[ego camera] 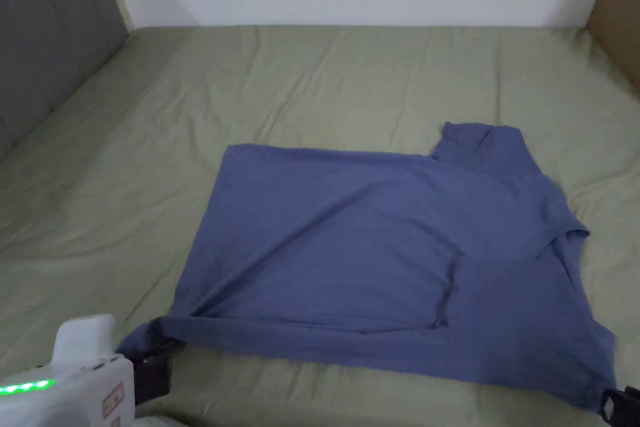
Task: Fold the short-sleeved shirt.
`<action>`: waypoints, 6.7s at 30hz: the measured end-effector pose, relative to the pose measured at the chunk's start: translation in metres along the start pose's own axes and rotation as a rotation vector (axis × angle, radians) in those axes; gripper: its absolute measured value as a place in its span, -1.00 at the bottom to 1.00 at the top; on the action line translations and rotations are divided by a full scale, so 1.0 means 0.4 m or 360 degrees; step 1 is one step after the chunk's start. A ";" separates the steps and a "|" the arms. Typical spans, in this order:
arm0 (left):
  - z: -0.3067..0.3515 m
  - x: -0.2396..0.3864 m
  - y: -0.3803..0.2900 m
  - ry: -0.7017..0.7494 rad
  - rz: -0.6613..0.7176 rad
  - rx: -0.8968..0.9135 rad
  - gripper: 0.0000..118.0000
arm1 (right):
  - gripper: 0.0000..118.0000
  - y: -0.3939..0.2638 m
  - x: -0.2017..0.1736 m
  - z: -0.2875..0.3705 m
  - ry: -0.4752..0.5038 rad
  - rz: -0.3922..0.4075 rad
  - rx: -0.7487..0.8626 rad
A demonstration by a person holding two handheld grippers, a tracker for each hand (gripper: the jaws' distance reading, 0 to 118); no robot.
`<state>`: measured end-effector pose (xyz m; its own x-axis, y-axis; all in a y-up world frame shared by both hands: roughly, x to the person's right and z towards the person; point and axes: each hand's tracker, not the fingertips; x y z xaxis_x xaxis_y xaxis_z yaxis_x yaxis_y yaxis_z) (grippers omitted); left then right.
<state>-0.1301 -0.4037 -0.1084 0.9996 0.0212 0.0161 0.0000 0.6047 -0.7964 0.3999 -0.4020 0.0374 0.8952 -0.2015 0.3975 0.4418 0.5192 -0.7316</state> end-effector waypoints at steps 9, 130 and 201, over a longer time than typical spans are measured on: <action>-0.100 -0.013 0.058 -0.0214 0.0217 -0.0039 -0.13 | -0.95 -0.011 0.025 -0.020 -0.0077 -0.0040 -0.0063; -0.018 0.007 0.108 -0.0208 -0.0040 -0.0289 -0.10 | 0.04 0.109 0.107 -0.021 0.0007 -0.0335 -0.0006; -0.644 0.247 0.735 -0.0094 -0.0172 -0.0355 -0.96 | -0.96 0.767 -0.058 -0.505 -0.0139 0.0176 -0.0317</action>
<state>-0.0244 -0.4290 -0.4966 0.9902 0.0163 0.1387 0.1195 0.4154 -0.9018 0.5266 -0.4056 -0.3081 0.9340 -0.0753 0.3491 0.3521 0.3584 -0.8646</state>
